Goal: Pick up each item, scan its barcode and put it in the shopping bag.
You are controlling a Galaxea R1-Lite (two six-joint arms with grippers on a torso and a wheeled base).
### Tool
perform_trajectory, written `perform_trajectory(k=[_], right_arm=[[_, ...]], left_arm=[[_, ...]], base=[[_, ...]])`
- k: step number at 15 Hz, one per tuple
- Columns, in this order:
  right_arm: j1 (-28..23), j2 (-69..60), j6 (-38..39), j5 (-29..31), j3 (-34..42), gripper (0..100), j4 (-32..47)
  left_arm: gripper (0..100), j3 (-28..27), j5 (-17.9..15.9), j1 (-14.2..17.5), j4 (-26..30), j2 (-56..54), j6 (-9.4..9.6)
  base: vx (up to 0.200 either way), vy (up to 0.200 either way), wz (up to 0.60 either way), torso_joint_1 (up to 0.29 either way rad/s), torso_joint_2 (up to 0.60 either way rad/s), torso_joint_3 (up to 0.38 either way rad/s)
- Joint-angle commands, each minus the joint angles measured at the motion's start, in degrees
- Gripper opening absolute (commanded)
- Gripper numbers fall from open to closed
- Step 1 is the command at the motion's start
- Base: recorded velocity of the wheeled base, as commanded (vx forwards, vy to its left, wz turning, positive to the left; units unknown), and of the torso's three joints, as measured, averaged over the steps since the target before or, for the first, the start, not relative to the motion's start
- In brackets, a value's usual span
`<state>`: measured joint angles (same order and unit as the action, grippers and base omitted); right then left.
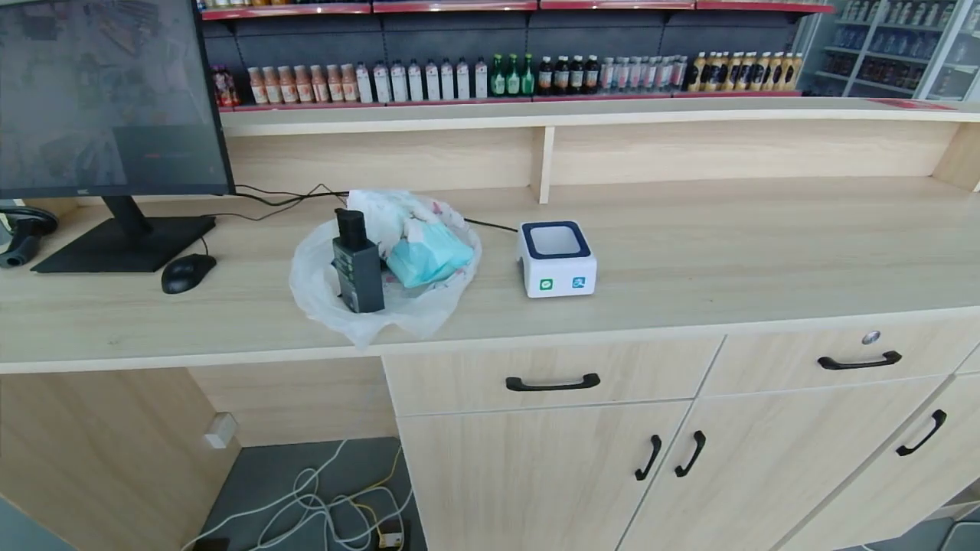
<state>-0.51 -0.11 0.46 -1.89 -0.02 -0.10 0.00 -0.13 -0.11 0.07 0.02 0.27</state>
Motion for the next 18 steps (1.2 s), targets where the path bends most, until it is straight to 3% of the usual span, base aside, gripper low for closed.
perform_trajectory(k=[1, 8, 11, 18], right_arm=[[0.0, 0.1, -0.2, 0.0, 0.0, 100, 0.0], [0.0, 0.1, -0.5, 0.0, 0.0, 100, 0.0], [0.1, 0.1, -0.5, 0.0, 0.0, 100, 0.0], [0.1, 0.1, -0.1, 0.0, 0.0, 100, 0.0]], left_arm=[[100, 0.0, 0.0, 0.0, 0.0, 0.0, 0.00], [100, 0.0, 0.0, 0.0, 0.0, 0.0, -0.09], [100, 0.0, 0.0, 0.0, 0.0, 0.0, 0.08], [100, 0.0, 0.0, 0.0, -0.2, 0.0, -0.62]], base=[[0.000, -0.200, 0.00, 0.002, 0.00, 0.007], [0.000, -0.200, 0.00, 0.002, 0.00, 0.002], [0.000, 0.000, 0.00, 0.000, 0.00, 0.000], [-0.200, 0.000, 0.00, 0.001, 0.01, 0.001]])
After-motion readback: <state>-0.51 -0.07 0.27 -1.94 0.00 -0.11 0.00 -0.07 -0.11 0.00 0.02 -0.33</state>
